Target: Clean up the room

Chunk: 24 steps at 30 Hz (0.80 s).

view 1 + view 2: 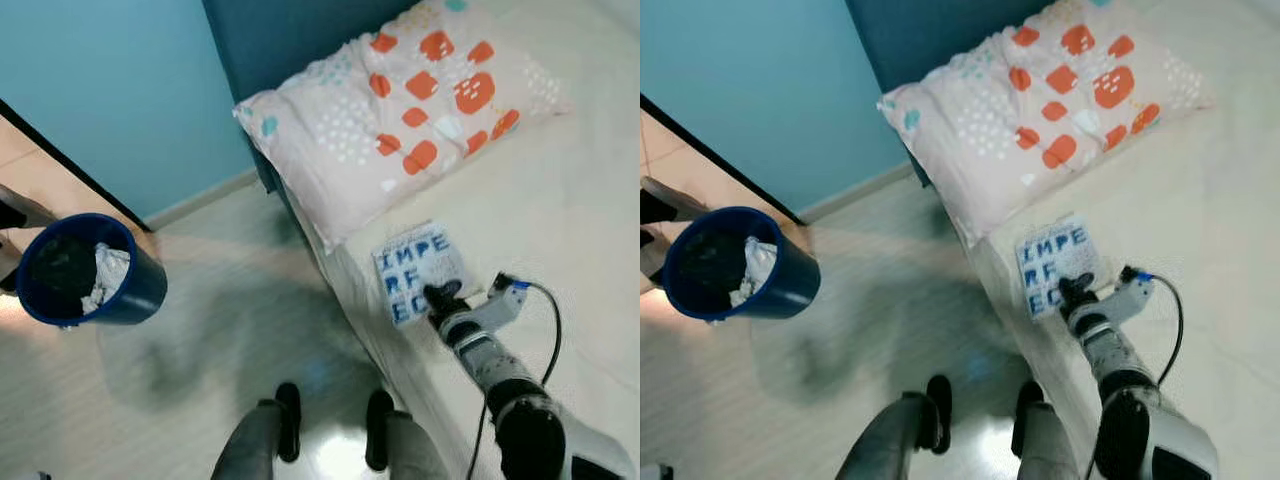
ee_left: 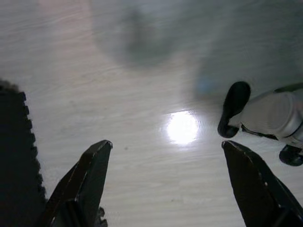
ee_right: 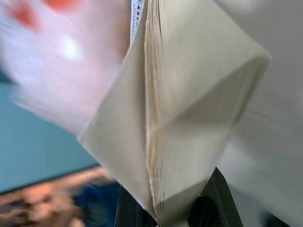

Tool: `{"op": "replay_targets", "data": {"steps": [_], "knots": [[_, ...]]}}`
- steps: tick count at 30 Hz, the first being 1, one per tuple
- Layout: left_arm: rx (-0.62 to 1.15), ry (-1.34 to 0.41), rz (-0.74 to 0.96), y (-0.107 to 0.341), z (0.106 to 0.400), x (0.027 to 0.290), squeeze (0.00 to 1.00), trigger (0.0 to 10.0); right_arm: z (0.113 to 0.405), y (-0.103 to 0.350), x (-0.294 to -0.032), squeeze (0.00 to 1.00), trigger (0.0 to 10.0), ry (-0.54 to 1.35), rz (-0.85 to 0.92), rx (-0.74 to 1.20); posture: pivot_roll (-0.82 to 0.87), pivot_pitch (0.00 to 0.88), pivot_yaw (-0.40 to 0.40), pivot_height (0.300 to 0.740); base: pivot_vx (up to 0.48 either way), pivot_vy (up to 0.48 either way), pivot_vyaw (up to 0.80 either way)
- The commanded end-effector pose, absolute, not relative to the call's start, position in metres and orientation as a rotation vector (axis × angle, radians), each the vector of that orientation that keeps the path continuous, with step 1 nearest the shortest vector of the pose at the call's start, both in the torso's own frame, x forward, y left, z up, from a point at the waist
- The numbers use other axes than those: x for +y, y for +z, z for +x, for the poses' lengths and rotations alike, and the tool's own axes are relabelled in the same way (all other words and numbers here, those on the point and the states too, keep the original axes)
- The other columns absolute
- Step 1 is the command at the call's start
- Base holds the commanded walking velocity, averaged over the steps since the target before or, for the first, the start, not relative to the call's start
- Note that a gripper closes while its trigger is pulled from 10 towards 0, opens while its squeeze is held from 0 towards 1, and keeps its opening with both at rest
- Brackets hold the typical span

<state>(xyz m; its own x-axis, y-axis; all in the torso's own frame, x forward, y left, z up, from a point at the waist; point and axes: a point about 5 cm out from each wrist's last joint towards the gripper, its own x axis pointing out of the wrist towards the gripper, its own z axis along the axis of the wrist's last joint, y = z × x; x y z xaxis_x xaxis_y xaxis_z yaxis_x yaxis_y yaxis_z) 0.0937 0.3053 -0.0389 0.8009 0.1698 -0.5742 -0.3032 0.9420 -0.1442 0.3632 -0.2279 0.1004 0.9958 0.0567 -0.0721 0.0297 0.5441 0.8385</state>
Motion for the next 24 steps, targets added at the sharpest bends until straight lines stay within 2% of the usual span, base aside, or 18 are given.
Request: {"op": "replay_targets", "data": {"steps": [1, 4, 15, 21, 24], "knots": [[0.665, 0.293, -0.265, -0.047, 0.069, 0.305, 0.0, 10.0, 0.361, 0.097, -0.223, 0.0, 10.0, 0.059, 1.035, 0.094, 0.27, 0.582, 0.107, 0.74, 0.0, 0.0, 0.0], [0.666, 0.293, -0.264, -0.044, 0.068, 0.305, 0.0, 10.0, 0.362, 0.099, -0.222, 0.0, 10.0, 0.071, 1.033, 0.095, 0.27, 0.582, 0.107, 0.74, 0.0, 0.0, 0.0], [0.669, 0.286, -0.27, -0.037, 0.067, 0.301, 0.0, 10.0, 0.356, 0.082, -0.207, 0.0, 10.0, 0.141, 0.888, 0.302, 0.28, 0.604, 0.112, 0.74, 0.0, 0.0, 0.0], [0.678, 0.287, -0.276, -0.036, 0.066, 0.3, 0.0, 10.0, 0.351, 0.076, -0.222, 0.0, 10.0, 0.078, 0.732, 0.404, 0.27, 0.607, 0.108, 0.74, 0.0, 0.0, 0.0], [0.679, 0.288, -0.277, -0.035, 0.066, 0.3, 0.0, 10.0, 0.351, 0.077, -0.227, 0.0, 10.0, 0.054, 0.715, 0.403, 0.26, 0.607, 0.107, 0.74, 0.0, 0.0, 0.0]]}}
